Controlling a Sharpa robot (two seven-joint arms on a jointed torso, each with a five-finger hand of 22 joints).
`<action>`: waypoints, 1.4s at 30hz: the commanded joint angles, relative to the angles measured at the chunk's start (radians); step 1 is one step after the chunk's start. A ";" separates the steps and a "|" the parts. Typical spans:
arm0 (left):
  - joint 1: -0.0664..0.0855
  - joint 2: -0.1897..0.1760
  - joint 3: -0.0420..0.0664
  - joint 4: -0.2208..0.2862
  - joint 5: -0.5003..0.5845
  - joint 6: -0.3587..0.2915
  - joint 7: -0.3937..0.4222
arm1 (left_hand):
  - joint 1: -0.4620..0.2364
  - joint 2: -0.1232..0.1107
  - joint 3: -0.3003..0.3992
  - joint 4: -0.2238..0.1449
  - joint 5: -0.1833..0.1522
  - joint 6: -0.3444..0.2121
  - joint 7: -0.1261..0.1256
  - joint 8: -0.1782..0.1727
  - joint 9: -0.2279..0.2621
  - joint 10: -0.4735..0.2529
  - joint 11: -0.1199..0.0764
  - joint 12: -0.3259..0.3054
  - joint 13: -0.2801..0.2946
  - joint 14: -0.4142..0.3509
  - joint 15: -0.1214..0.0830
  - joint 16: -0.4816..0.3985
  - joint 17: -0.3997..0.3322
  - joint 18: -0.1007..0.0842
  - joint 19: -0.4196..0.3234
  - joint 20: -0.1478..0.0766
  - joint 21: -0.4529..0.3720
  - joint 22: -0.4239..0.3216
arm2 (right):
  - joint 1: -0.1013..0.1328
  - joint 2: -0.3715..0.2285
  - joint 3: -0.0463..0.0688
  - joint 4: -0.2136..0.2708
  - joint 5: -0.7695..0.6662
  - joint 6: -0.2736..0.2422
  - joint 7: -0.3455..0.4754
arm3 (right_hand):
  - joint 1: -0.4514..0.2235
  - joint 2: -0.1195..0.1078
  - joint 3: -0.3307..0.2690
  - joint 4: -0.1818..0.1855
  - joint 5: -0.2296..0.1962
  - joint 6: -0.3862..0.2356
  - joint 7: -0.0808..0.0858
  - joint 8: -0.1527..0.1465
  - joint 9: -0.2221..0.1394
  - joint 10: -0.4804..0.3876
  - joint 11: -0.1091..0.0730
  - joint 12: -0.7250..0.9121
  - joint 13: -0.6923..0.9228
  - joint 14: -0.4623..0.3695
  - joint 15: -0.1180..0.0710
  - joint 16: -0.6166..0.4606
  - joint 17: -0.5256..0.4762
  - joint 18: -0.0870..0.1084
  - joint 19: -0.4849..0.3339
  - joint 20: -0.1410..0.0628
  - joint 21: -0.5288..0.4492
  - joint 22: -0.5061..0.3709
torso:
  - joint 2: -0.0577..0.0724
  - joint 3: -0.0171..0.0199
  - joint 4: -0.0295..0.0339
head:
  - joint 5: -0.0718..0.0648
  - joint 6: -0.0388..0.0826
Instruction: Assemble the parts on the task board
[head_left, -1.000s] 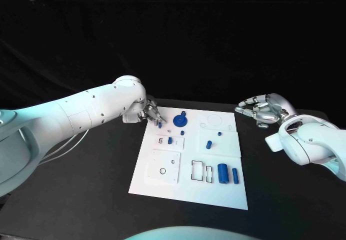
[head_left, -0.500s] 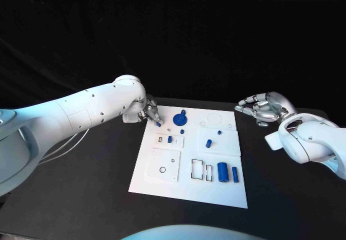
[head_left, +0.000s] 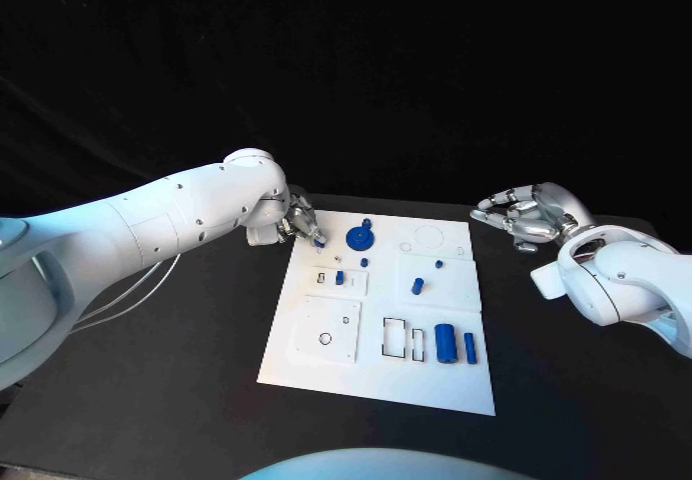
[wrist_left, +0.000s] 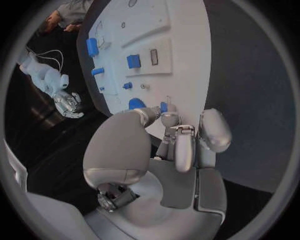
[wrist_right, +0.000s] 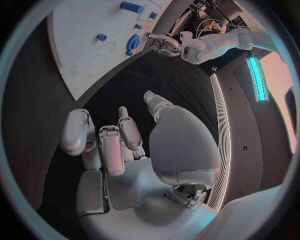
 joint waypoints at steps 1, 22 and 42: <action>0.000 -0.013 0.000 0.022 0.066 -0.032 0.012 | -0.008 -0.009 0.126 -0.113 0.003 -0.011 0.000 0.061 0.044 -0.001 0.003 -0.003 0.001 0.086 0.000 -0.004 0.197 -0.004 -0.003 0.000 -0.003 0.000 | -0.001 0.000 0.000 0.000 -0.005 0.007 0.005 | -0.001 0.008 -0.002 0.003 0.005 0.000 -0.004 0.006 -0.001 -0.001 -0.001 -0.003 0.001 0.052 -0.005 -0.004 0.042 0.018 -0.001 -0.003 -0.005 -0.001 | -0.002 0.0008 0.0014 | 0.001 0.000; -0.024 -0.189 -0.002 0.315 0.132 -0.186 0.024 | -0.073 -0.049 0.236 -0.156 0.006 0.007 -0.013 0.109 0.058 0.064 -0.010 0.047 0.069 0.084 -0.012 -0.009 0.184 -0.009 0.012 -0.009 0.019 0.034 | -0.001 -0.007 0.000 0.000 -0.011 0.005 0.005 | -0.001 0.008 -0.003 0.004 0.007 0.000 -0.004 0.006 -0.001 -0.001 -0.001 -0.002 0.001 0.052 -0.005 -0.004 0.042 0.018 0.000 -0.003 -0.004 0.000 | -0.009 0.0008 0.0052 | 0.004 -0.006; -0.065 -0.208 -0.013 0.371 -0.018 -0.163 0.016 | -0.102 -0.059 0.253 -0.163 0.006 0.025 -0.024 0.127 0.059 0.094 -0.019 0.071 0.104 0.086 -0.019 -0.007 0.187 -0.011 0.015 -0.015 0.025 0.043 | -0.001 -0.006 -0.001 -0.001 -0.013 0.006 0.005 | -0.001 0.008 -0.003 0.004 0.007 0.000 -0.004 0.006 -0.001 -0.001 -0.001 -0.002 0.001 0.052 -0.005 -0.004 0.042 0.018 0.000 -0.003 -0.004 0.000 | -0.005 0.0010 0.0029 | 0.001 -0.021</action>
